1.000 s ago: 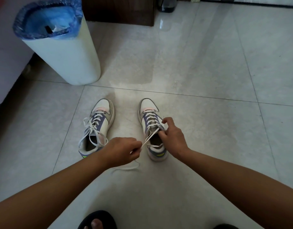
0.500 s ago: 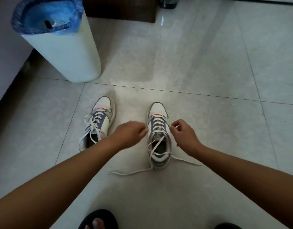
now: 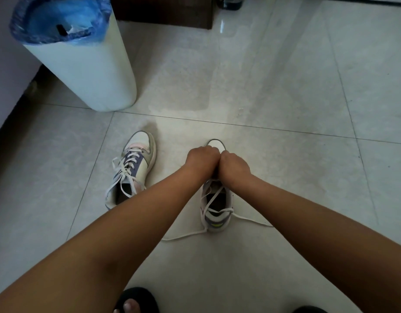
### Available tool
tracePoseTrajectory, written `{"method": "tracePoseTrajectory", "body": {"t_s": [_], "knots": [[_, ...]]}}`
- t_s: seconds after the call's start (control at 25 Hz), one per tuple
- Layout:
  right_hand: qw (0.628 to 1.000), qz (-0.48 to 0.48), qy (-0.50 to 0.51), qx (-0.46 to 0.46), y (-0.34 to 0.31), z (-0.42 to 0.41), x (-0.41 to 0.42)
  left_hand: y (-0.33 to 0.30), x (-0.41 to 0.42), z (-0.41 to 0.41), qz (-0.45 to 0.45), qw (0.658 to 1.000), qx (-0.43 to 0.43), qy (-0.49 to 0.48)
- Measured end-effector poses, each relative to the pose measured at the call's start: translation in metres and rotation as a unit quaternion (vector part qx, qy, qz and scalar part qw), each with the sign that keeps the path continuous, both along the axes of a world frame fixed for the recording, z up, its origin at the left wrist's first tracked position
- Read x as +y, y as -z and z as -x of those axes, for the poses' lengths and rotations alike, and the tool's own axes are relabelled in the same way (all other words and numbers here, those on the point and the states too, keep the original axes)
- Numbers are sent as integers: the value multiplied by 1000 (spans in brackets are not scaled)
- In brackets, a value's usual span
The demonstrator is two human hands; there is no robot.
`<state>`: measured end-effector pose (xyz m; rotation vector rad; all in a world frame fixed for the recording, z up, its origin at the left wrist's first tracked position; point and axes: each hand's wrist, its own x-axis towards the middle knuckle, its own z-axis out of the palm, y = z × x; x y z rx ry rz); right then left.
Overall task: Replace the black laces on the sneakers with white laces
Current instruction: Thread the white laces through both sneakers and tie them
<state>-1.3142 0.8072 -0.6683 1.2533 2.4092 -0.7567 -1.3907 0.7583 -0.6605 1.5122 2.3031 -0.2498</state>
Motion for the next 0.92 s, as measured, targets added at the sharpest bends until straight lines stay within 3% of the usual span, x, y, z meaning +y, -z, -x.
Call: {"method": "tracePoseTrajectory", "body": {"t_s": [0.12,0.24,0.4,0.52,0.68,0.8,0.92], "knots": [[996,12,-27,-83,-2,4,3,-2,8,0,71,994,34,82],[985,-32,-123,-118,-2,2,12,-1,11,6,76,990,33,116],[956,-102,-247,-117,0,-4,17,8,4,12,23,994,-18,105],[952,-115,-276,-68,6,-9,20,15,-7,16,-39,995,-78,48],[981,-61,-177,54,22,-33,22,25,-27,8,-142,974,-168,-48],[988,-18,-96,121,25,-45,17,28,-28,5,-157,968,-181,-76],[992,42,17,115,17,-39,17,25,-27,7,-151,961,-184,-139]]}}
